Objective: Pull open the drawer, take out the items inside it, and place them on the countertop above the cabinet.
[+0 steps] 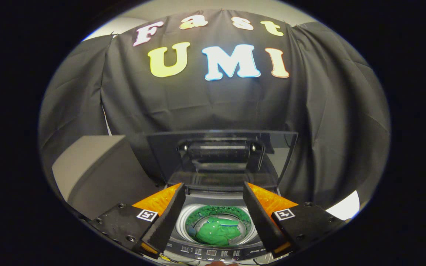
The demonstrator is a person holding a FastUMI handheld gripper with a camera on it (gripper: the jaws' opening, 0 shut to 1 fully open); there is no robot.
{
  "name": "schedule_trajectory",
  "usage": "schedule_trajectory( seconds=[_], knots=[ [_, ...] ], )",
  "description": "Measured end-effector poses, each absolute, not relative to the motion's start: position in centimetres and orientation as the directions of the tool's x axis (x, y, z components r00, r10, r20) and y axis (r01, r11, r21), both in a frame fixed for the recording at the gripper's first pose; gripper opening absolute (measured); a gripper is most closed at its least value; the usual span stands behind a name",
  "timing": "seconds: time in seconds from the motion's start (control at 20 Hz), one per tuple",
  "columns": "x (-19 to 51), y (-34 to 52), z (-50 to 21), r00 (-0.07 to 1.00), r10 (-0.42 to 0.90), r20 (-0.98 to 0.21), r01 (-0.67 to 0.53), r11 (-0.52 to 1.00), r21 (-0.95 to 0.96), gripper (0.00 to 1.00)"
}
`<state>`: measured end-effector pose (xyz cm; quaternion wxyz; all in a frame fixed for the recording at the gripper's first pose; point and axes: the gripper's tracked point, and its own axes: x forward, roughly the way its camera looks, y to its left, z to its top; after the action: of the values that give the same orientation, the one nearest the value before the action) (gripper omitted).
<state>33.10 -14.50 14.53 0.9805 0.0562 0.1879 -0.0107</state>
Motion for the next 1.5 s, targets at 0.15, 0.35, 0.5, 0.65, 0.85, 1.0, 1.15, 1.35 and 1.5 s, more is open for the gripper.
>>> schedule_trajectory(
  seconds=[0.15,0.35,0.5,0.65,0.85,1.0,1.15,1.35,1.5],
  knots=[
    [34.3,-14.7,19.2,0.947,0.003,-0.322,0.045,0.989,0.140,0.98],
    [38.0,-15.4,23.0,0.958,0.013,-0.287,0.051,0.976,0.214,0.98],
    [41.4,-16.1,22.9,0.954,-0.005,-0.301,0.069,0.977,0.204,0.98],
    [44.8,-16.3,21.9,0.946,-0.010,-0.323,0.066,0.984,0.164,0.98],
    [48.3,-16.3,19.6,0.933,0.000,-0.361,0.073,0.979,0.189,0.98],
    [50.5,-16.8,17.9,0.926,-0.024,-0.377,0.082,0.987,0.138,0.98],
    [52.0,-16.5,15.7,0.913,-0.021,-0.407,0.075,0.990,0.117,0.98],
    [52.8,-16.4,13.7,0.903,-0.018,-0.430,0.068,0.993,0.101,0.98],
    [52.9,-16.5,13.7,0.907,-0.022,-0.421,0.063,0.994,0.085,0.98]
  ],
)
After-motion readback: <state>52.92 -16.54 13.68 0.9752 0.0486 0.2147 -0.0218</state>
